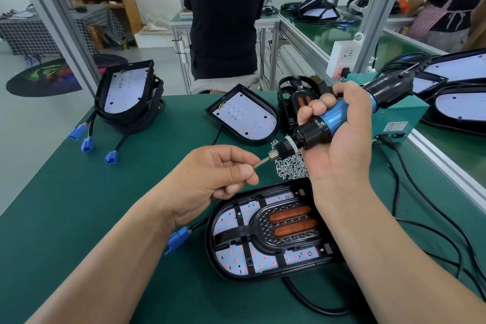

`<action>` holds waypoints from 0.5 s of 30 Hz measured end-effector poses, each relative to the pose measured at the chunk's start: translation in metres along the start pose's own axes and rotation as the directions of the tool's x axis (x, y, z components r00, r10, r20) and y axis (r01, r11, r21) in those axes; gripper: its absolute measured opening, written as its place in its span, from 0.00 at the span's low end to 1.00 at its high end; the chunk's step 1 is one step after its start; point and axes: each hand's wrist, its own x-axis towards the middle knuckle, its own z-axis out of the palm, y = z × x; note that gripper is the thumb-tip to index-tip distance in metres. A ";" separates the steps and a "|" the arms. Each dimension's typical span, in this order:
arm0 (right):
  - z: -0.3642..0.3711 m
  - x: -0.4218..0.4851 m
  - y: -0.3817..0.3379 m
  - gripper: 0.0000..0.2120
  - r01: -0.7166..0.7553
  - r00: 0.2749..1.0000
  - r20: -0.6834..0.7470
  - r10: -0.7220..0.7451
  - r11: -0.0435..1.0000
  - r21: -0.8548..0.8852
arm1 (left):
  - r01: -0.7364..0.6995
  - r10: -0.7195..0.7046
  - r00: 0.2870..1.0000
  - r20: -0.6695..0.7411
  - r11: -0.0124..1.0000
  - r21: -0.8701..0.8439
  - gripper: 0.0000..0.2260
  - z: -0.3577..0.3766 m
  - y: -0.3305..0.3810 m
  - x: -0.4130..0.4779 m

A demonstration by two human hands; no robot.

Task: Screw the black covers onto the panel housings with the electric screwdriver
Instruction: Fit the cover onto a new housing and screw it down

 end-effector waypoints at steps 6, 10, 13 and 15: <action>0.000 -0.002 -0.001 0.10 0.028 0.999 0.040 -0.026 0.998 -0.054 | -0.038 0.042 0.997 -0.063 0.997 0.067 0.06 -0.001 -0.001 0.001; -0.001 -0.003 0.000 0.13 0.003 1.000 -0.026 -0.005 0.995 -0.099 | -0.043 0.053 0.996 -0.076 0.992 0.122 0.06 -0.003 -0.002 0.002; -0.001 -0.005 -0.001 0.14 0.007 1.000 -0.013 -0.008 0.992 -0.123 | -0.048 0.059 0.996 -0.071 0.986 0.159 0.06 -0.001 -0.002 0.000; -0.001 -0.006 -0.001 0.15 0.008 1.000 -0.001 -0.008 0.989 -0.150 | -0.055 0.075 0.994 -0.082 0.972 0.227 0.06 0.000 -0.002 0.000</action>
